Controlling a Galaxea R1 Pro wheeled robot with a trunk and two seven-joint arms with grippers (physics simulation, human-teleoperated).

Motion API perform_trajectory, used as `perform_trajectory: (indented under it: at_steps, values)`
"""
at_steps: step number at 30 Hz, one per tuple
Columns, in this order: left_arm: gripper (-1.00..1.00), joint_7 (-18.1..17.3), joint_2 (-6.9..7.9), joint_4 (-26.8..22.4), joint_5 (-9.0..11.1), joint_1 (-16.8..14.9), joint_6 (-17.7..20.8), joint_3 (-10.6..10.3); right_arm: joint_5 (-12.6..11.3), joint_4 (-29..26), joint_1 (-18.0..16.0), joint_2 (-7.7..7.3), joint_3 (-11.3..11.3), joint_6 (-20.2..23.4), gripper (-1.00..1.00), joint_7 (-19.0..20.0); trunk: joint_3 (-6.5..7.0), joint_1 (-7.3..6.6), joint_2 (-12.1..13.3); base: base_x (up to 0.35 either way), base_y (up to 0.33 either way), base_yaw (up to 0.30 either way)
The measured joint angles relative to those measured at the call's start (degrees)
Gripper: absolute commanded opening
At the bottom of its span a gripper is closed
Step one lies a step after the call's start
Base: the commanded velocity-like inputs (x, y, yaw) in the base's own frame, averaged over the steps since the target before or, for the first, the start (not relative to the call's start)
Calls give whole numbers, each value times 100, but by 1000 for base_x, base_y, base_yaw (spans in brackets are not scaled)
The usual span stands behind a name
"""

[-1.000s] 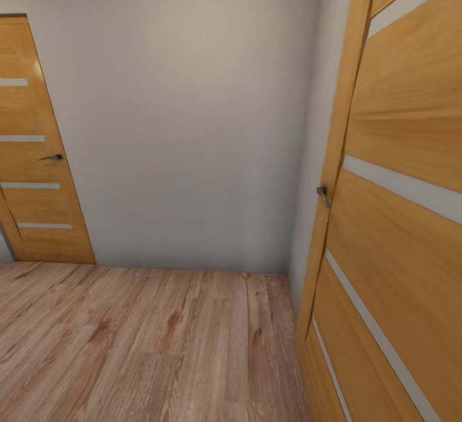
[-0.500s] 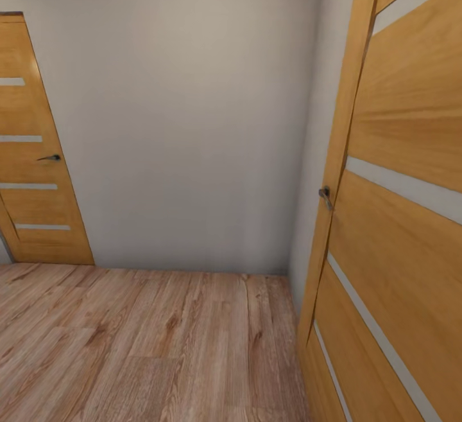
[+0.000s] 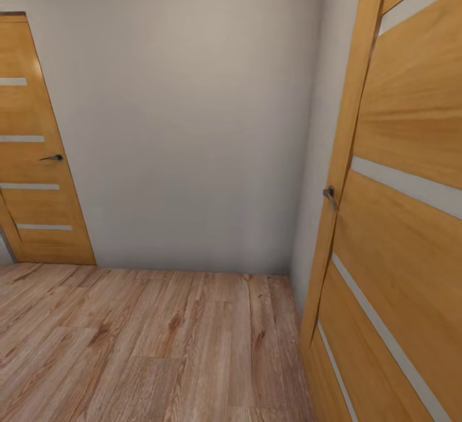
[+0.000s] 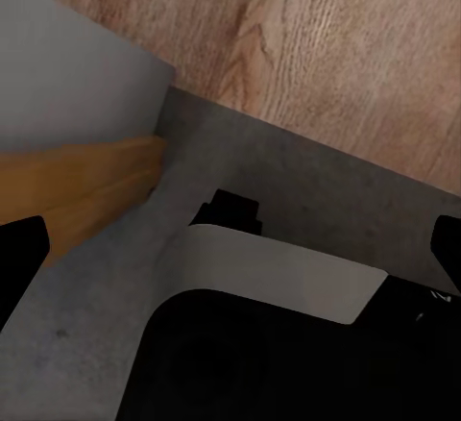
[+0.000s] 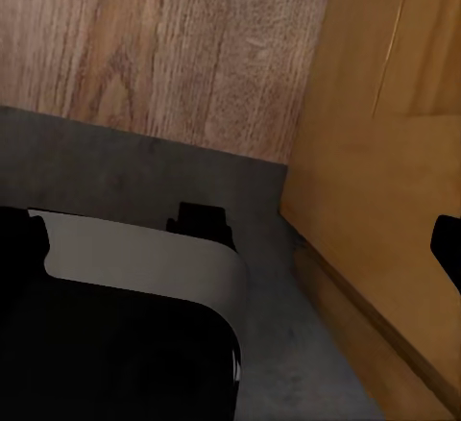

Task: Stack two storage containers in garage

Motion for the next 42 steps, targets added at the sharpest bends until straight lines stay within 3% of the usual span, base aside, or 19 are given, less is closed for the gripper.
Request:
perform_trajectory:
  at_steps: [25,42]
  values:
    - [100,0,-1,0,0,1,0,-2,17,0,0,-18,25,12,100,11,0,0,0,5,1,54]
    - [100,0,8,0,0,1,9,6,17,0,0,-18,18,0,100,2,0,-3,-1,294,0,0]
